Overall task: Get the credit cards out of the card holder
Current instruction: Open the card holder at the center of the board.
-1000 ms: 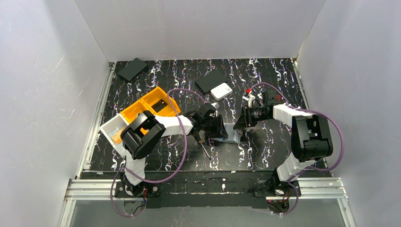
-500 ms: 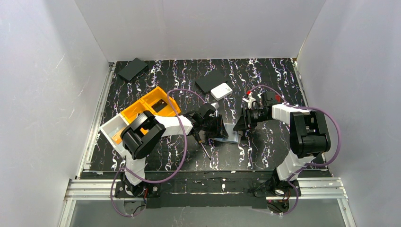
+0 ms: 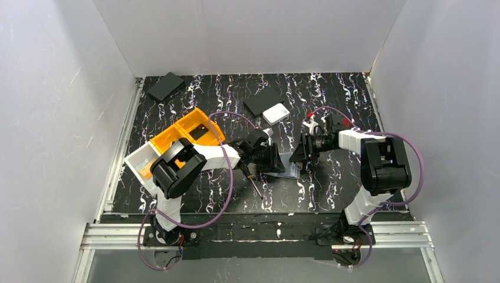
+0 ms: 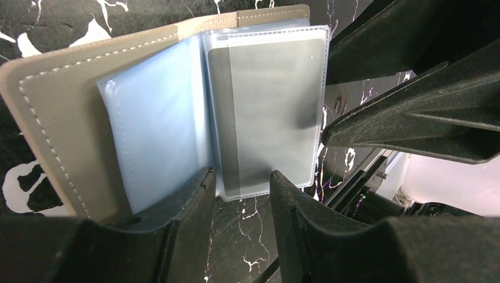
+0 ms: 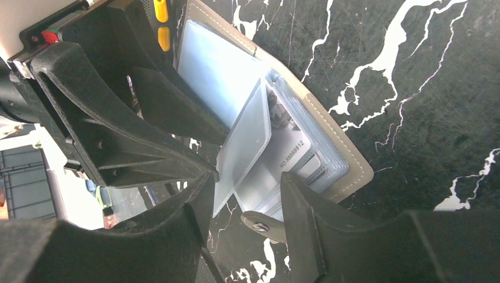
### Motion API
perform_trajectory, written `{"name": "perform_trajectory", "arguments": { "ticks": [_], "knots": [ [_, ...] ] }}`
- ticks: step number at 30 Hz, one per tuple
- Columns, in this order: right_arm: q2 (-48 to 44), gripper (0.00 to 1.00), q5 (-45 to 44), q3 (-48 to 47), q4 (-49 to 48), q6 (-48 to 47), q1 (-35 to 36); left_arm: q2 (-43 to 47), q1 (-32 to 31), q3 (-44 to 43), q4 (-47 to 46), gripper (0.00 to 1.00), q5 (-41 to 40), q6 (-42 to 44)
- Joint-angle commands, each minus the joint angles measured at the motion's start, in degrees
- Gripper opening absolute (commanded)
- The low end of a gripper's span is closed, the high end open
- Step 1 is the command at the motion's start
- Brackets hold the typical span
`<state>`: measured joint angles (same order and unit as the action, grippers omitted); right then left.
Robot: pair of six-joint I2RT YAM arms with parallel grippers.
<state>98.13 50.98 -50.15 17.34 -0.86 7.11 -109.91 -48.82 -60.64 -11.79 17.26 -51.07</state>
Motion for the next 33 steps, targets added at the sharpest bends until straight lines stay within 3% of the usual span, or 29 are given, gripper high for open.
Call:
{"name": "perform_trajectory", "arguments": {
  "ticks": [1, 6, 13, 24, 33],
  "knots": [
    [0.7, 0.56, 1.2, -0.27, -2.86, 1.92, -0.17, 2.16, 0.03, 0.83, 0.24, 0.38, 1.08, -0.05],
    [-0.49, 0.55, 4.04, 0.71, -5.08, 3.89, -0.17, 1.85, 0.01, 0.73, -0.54, 0.42, 2.43, -0.45],
    [0.39, 0.44, 7.37, 0.41, -5.14, 4.2, 0.3, 2.47, 0.03, 1.28, -1.34, 0.5, 3.75, -0.9],
    [1.9, 0.42, 10.15, 0.92, -7.15, 5.97, 2.36, 3.91, 0.04, 2.43, -2.28, 0.77, 4.49, 0.14],
    [3.42, 0.42, 14.62, 0.85, -8.97, 7.61, 3.65, 3.04, -0.04, 1.78, 0.12, 0.73, 1.01, -0.43]
  ]
}}
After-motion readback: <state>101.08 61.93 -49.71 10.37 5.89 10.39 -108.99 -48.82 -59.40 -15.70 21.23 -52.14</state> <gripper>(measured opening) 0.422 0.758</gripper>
